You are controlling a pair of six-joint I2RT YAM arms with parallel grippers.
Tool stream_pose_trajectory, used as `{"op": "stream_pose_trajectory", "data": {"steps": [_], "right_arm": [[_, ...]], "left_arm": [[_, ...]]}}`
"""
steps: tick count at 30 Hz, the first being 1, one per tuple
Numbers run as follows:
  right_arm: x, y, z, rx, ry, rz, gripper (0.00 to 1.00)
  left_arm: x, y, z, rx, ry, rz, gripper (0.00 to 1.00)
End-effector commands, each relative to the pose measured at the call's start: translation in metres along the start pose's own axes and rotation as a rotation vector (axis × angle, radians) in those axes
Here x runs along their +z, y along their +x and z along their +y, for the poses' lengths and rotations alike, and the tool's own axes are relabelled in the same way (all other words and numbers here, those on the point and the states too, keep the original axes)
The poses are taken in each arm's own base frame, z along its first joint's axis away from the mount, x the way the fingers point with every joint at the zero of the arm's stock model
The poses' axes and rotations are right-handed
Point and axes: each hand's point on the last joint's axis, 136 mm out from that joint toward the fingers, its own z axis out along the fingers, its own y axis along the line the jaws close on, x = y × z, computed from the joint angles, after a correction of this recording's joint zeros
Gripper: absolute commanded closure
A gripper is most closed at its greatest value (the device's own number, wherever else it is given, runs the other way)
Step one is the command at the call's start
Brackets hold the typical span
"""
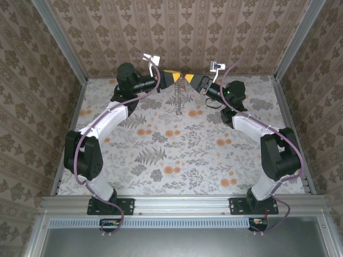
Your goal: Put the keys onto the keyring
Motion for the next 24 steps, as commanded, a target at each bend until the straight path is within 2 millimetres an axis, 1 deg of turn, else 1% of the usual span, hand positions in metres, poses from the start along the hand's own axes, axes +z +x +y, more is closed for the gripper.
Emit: {"op": "stream_pose_trajectory", "data": {"steps": [1,6,16,24], "right_arm": [[0.001,-0.007,0.013,-0.025,-0.033,-0.024,0.72],[0.007,-0.006,0.018,-0.023,-0.054,-0.016,0.69],[0.016,-0.002,0.025,-0.027,-0.077,0.003,0.69],[0.019,0.002,0.025,-0.024,-0.081,0.012,0.73]], "left_arm": [[0.002,-0.007,-0.011,0.047,0.031,-0.016,1.00],[0.002,-0.008,-0.011,0.046,0.030,-0.017,1.00],[0.004,-0.007,-0.012,0.045,0.034,-0.014,1.00],[0.004,-0.008,-0.013,0.048,0.033,-0.017,1.00]]}}
